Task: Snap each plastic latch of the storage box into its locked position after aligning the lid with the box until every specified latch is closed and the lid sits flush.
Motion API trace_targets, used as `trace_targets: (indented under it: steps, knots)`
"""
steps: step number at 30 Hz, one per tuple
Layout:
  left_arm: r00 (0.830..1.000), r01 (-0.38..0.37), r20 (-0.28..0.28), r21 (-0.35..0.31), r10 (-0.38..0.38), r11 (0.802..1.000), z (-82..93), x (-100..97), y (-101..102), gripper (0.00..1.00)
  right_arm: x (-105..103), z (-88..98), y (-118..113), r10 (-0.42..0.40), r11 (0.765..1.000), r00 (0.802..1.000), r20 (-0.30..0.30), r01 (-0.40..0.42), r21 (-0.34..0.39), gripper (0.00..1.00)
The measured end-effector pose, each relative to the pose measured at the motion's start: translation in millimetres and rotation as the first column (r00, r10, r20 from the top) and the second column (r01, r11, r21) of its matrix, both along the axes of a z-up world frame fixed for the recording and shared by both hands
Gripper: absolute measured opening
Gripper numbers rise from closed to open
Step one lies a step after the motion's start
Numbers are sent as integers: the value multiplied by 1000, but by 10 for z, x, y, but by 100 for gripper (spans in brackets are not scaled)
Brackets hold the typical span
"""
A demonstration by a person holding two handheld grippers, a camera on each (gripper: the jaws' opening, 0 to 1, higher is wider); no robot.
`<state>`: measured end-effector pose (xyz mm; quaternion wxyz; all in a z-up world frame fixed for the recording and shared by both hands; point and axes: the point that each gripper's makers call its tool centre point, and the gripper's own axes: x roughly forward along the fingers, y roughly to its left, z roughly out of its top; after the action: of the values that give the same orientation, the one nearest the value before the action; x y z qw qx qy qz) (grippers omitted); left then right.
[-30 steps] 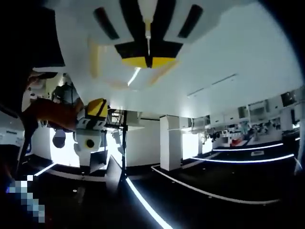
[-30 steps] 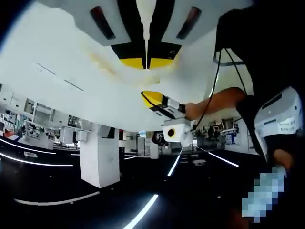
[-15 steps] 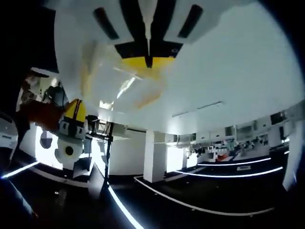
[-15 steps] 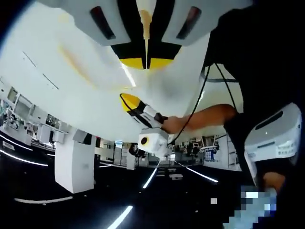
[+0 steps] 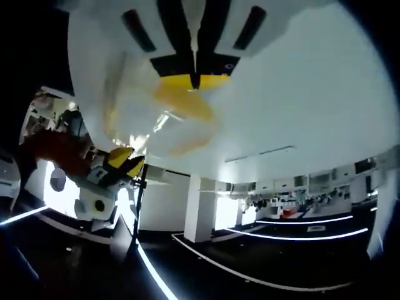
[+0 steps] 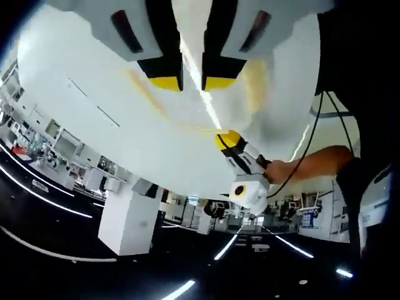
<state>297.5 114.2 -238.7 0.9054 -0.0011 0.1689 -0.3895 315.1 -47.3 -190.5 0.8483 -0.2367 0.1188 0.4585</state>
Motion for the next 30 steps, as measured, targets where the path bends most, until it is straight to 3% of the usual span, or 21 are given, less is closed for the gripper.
trace_targets:
  steps: [2,7,13,21,26,30]
  knots:
    - [1000,-2,6,-1,2,1000,4,24,-2,0,119,-26,-219,-74,996,996,43,76,-49,8]
    - [999,-8,36,14,7,1000,39,74,-19,0,245,-205,-660,-187,976,982,29,189,-106,8]
    - [998,-22,65,32,20,999,65,122,-24,0,225,-497,-829,-217,961,976,-5,213,-179,4]
    - [997,-28,70,68,23,997,36,120,-70,0,135,-827,-717,-187,964,976,-115,160,-211,2]
    - [998,-37,56,86,32,996,38,115,-95,0,73,-886,-625,-161,975,968,-191,126,-185,0]
    - [998,-55,38,115,51,992,34,117,-100,0,59,-915,-601,-159,976,963,-216,121,-180,0]
